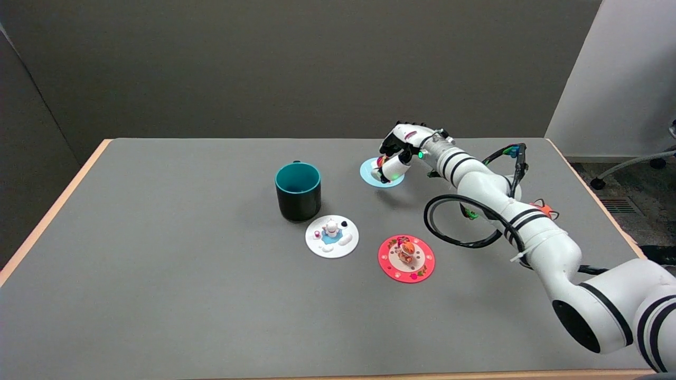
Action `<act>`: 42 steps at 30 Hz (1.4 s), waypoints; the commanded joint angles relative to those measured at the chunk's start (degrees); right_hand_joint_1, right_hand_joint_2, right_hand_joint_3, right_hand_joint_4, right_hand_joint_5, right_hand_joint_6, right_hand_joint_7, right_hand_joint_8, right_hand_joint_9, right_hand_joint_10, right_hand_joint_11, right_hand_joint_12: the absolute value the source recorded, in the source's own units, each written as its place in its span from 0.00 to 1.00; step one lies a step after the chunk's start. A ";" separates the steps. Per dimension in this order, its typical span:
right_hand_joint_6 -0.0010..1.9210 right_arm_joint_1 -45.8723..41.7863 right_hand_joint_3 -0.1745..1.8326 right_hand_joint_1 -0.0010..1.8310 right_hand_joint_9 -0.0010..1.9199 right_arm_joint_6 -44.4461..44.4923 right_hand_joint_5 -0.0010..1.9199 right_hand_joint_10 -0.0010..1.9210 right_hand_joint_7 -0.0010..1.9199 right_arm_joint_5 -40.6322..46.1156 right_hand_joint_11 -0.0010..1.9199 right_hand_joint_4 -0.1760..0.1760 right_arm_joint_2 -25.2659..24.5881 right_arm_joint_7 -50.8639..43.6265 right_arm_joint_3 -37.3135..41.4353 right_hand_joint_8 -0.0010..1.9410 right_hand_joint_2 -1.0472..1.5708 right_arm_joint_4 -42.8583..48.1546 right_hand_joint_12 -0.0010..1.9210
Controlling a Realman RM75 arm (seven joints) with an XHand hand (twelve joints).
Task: Pick up the cup lid with blue sky.
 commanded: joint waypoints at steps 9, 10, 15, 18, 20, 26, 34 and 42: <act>0.11 3.28 0.51 0.47 0.31 3.68 0.38 0.13 0.40 -0.08 0.20 0.09 -0.75 -0.07 -0.93 0.11 0.58 5.41 0.21; 0.11 3.28 0.51 0.47 0.31 3.68 0.38 0.13 0.39 -0.08 0.20 0.09 -0.75 -0.07 -0.97 0.11 0.58 5.41 0.21; 0.12 2.75 0.50 0.48 0.30 3.76 0.39 0.14 0.39 -0.08 0.20 0.08 -0.91 -0.19 -1.01 0.12 0.59 5.41 0.21; 0.12 2.36 0.49 0.49 0.30 4.00 0.40 0.14 0.40 -0.20 0.20 0.06 -1.23 -0.31 -0.93 0.13 0.59 5.78 0.20; 0.12 2.32 0.49 0.49 0.30 4.51 0.40 0.14 0.40 -0.16 0.20 0.06 -1.53 -0.31 -0.93 0.14 0.60 6.66 0.20; 0.13 2.32 0.48 0.50 0.29 5.56 0.41 0.16 0.39 -0.16 0.21 0.07 -1.71 -0.31 -0.93 0.18 0.61 7.58 0.20; 0.14 2.32 0.47 0.50 0.28 6.20 0.42 0.18 0.38 -0.24 0.21 0.07 -1.79 -0.39 -0.93 0.21 0.62 7.57 0.20; 0.16 2.32 0.44 0.52 0.24 6.56 0.44 0.25 0.34 -0.32 0.22 0.07 -1.79 -0.55 -0.93 0.32 0.65 7.45 0.20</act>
